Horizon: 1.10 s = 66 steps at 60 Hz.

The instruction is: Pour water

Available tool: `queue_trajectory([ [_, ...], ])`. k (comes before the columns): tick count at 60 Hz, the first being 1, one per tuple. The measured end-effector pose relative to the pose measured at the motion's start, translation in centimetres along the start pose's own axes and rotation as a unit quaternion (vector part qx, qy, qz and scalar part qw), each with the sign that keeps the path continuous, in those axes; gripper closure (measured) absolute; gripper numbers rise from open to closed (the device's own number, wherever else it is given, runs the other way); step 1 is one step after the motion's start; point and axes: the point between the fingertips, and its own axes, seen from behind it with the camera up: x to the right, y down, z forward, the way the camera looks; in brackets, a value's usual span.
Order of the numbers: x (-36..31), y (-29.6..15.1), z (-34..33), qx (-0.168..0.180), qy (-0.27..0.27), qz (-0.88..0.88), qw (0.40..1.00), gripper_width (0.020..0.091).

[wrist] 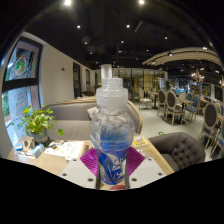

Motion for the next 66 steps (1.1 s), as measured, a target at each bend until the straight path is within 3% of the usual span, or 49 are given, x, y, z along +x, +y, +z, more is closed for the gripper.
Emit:
queue_trajectory([
  [13,1.9,7.6,1.7,-0.035,0.005,0.014,0.999,0.0787],
  [28,2.8,13.1,2.7,-0.058,0.007,0.001,0.998,0.0770],
  [31,2.8,12.7,2.8,-0.044,0.007,0.004,0.999,0.0773],
  [42,2.9,12.7,3.2,-0.047,0.006,0.007,0.999,0.0645],
  [48,3.1,13.2,2.7,-0.077,0.011,0.016,0.997,0.0564],
  [50,3.0,13.7,2.8,-0.092,0.010,0.022,0.995,0.0498],
  [55,2.9,14.1,1.8,-0.123,0.012,0.032,0.992,0.0234],
  [58,3.3,14.4,1.0,-0.136,0.018,0.032,0.990,0.0267],
  [66,3.6,13.0,-2.5,-0.156,0.029,0.015,0.987,0.0249],
])
